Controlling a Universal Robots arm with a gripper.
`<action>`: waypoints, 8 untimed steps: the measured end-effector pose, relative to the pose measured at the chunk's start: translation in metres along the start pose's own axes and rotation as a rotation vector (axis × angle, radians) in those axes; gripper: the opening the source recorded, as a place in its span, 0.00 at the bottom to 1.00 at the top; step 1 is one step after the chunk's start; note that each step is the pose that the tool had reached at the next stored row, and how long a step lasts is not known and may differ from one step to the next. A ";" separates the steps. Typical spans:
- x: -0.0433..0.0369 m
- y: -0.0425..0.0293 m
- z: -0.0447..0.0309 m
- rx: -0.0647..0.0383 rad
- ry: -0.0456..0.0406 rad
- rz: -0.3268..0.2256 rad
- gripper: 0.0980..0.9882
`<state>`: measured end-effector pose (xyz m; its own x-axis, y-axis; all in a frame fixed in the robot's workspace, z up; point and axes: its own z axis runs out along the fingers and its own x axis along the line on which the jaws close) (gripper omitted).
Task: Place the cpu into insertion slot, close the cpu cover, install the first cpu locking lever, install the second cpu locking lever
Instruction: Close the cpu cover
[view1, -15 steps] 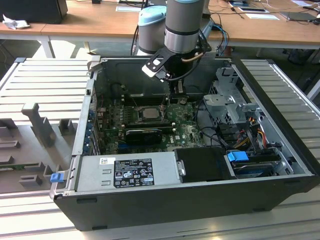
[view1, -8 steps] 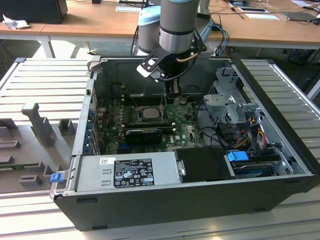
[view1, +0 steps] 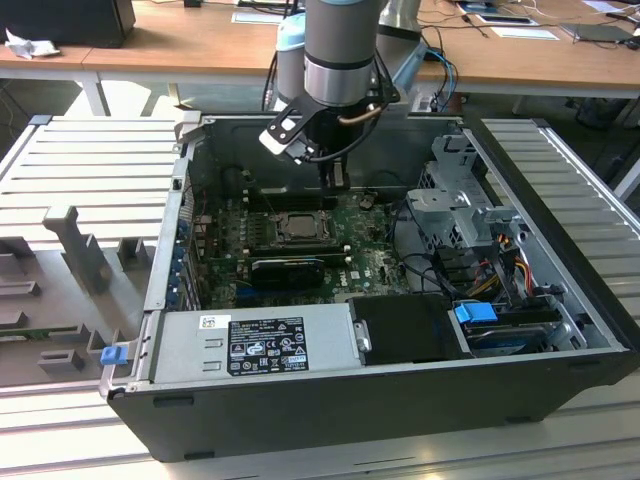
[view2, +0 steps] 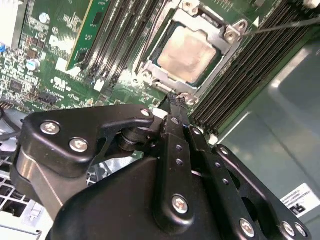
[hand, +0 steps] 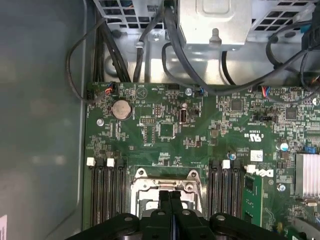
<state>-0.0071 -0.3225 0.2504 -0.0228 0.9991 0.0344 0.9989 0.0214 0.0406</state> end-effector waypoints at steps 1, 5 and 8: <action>0.0002 -0.0068 -0.0003 0.000 0.0001 0.000 0.01; 0.0003 -0.0145 -0.0005 0.000 0.0000 0.000 0.01; 0.0004 -0.0193 -0.0007 0.000 0.0000 0.000 0.01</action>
<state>-0.0264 -0.3225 0.2504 -0.0229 0.9991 0.0345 0.9989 0.0214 0.0407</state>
